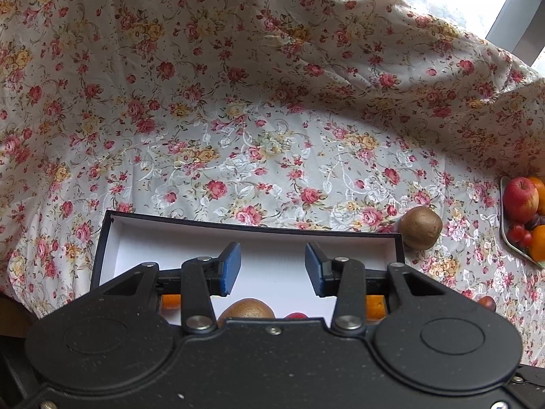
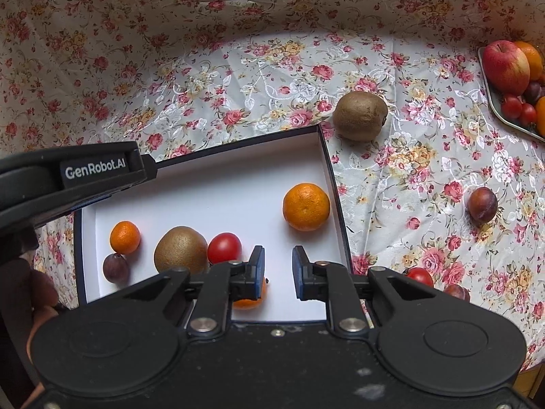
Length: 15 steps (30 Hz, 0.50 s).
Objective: Organize fruits
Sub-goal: 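Withdraw both open tools from the box toward the loose fruits, then reach a kiwi with the left tool while the right tool reaches a plum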
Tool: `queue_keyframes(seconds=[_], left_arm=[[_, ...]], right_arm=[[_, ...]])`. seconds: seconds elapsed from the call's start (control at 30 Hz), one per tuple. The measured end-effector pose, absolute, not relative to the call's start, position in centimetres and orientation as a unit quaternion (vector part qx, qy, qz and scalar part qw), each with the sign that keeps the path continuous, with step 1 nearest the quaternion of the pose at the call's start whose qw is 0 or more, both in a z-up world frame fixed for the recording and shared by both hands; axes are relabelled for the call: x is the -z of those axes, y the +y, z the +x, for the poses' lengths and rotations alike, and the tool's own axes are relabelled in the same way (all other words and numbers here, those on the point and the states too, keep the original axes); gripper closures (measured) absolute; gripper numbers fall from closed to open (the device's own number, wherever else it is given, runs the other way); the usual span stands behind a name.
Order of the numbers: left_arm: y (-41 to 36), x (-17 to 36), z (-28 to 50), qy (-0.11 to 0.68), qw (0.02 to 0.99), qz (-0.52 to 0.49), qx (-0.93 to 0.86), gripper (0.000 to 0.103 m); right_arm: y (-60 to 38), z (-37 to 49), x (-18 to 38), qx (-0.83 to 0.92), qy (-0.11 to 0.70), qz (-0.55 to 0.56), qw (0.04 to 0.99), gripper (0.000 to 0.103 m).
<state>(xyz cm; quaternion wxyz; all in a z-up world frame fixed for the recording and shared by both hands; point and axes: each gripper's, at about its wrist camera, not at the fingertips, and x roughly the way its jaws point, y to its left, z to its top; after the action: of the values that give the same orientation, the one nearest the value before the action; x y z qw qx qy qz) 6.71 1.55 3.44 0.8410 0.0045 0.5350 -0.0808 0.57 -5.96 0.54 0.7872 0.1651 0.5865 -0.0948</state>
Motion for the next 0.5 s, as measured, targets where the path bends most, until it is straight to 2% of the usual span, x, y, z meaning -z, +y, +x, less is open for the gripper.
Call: queue_keyframes(seconds=[0.37, 0.5], left_arm=[[-4.2, -3.6, 5.2, 0.530, 0.840, 0.036, 0.109, 0.053], [-6.3, -3.7, 4.7, 0.530, 0.838, 0.045, 0.122, 0.053]], right_arm=[[-11.8, -3.2, -3.5, 0.195, 0.509, 0.179, 0.819, 0.083], [-14.7, -4.0, -4.1, 0.196, 0.513, 0.194, 0.813, 0.083]])
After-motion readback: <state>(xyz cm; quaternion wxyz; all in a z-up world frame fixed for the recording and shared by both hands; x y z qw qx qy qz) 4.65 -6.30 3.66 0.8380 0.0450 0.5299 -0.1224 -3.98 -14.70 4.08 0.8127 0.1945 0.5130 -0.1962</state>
